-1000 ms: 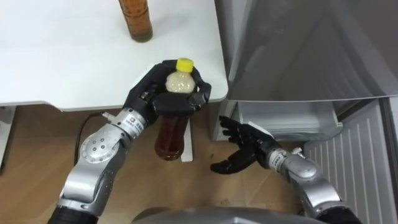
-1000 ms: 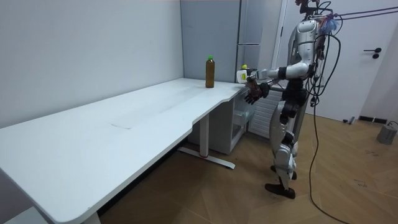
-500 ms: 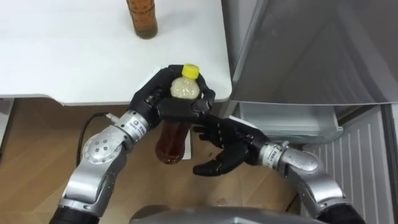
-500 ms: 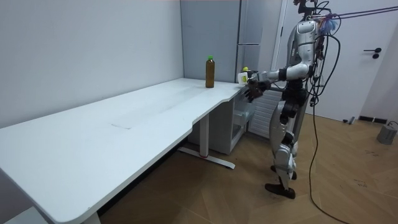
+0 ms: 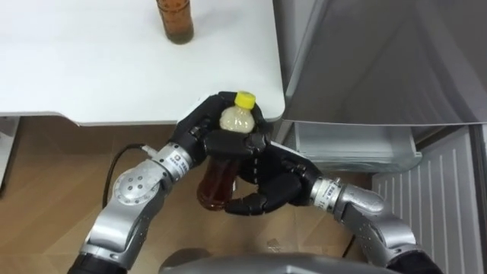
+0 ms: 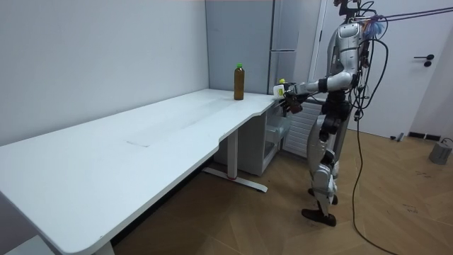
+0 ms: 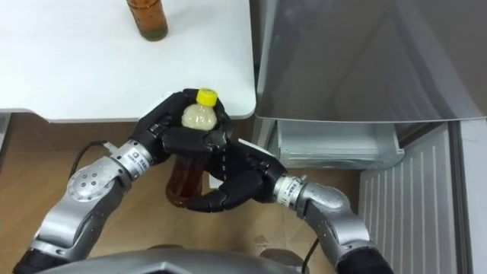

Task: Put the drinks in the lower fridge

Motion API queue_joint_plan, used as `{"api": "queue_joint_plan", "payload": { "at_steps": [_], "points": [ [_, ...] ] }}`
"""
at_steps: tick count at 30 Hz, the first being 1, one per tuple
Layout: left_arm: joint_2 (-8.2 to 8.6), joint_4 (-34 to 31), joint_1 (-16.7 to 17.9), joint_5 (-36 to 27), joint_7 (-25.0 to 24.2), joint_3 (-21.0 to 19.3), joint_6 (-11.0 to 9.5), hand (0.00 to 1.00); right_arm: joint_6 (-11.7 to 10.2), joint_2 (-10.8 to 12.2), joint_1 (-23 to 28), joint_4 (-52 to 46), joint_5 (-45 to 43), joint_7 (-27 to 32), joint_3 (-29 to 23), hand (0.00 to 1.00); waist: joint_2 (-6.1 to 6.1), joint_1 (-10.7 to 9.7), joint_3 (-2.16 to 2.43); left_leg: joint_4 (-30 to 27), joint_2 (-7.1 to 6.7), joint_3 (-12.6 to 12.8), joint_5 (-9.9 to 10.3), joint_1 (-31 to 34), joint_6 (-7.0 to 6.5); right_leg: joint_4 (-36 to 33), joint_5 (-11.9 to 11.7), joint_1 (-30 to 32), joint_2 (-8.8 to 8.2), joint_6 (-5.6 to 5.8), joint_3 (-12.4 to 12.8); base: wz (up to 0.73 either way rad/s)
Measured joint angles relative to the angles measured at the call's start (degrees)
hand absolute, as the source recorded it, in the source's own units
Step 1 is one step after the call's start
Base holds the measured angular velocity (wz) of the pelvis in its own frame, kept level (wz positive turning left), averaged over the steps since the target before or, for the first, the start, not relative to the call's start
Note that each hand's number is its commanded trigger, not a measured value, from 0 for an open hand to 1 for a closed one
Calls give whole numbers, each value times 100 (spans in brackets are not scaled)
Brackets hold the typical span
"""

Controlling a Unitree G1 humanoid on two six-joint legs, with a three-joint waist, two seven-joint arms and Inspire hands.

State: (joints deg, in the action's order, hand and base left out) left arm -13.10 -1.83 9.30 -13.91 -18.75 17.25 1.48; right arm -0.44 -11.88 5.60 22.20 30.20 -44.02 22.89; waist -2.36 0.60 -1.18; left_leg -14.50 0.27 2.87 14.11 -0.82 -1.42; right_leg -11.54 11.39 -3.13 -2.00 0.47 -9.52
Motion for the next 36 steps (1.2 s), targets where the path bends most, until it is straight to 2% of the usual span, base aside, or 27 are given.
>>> {"api": "queue_joint_plan", "payload": {
  "at_steps": [5, 11, 12, 13, 14, 19, 23, 28, 36],
  "points": [
    [-119, 0, 0, 18, 38, 152, -43, 100, 11, -12, 1, 201, 417, -107, 258, 0, 5, -14, -14, 0, 1, 2, 0, 23, 0, -10, -1, 4, 1, 2, -12, 0],
    [-143, 0, -4, 100, 62, 219, -43, 100, 136, -23, -2, 221, 587, -108, 311, 0, 6, -25, -14, -11, -10, -43, 0, 41, 0, -14, -2, 6, 2, 2, -69, 2],
    [-143, 0, -4, 110, 62, 219, -43, 100, 142, -23, -2, 223, 587, -108, 311, 55, 5, -27, -14, -13, -11, -48, 0, 44, 0, -14, -2, 6, 2, 2, -76, 4],
    [-146, 0, -4, 114, 62, 220, -43, 100, 159, -24, -1, 224, 594, -108, 311, 73, 5, -28, -14, -18, -13, -54, 0, 49, 0, -13, -2, 6, 2, 2, -80, 3],
    [-147, 0, -3, 114, 62, 223, -43, 100, 171, -24, -2, 224, 603, -108, 311, 100, 5, -28, -14, -20, -14, -57, 0, 50, 0, -13, -2, 6, 3, 2, -80, 3],
    [-156, 0, -7, 115, 48, 371, -39, 100, 175, -25, -60, 449, 634, -59, 279, 100, -1, -44, -9, -41, -13, -51, 0, 60, 0, -15, -2, 23, -12, 2, -123, 0],
    [-128, -4, -8, 103, 2, 578, -37, 100, 159, -13, -227, 806, 626, 78, 285, 100, -34, -46, 12, -81, -9, -46, 0, 120, 0, -21, -2, 35, -13, 2, -141, 1],
    [-79, -4, -52, -8, 53, 568, -34, 100, 0, -4, -227, 839, 623, 143, 307, 100, -40, -46, 16, -108, -6, -47, 0, 137, 0, -28, -4, 39, -8, 0, -149, 1],
    [-73, -4, -55, -112, 58, 577, -35, 98, -78, -7, -222, 848, 622, 147, 317, 100, -67, -46, 34, -119, 0, -47, 0, 134, 0, -35, -22, 27, -6, -6, -149, 0]
  ]
}}
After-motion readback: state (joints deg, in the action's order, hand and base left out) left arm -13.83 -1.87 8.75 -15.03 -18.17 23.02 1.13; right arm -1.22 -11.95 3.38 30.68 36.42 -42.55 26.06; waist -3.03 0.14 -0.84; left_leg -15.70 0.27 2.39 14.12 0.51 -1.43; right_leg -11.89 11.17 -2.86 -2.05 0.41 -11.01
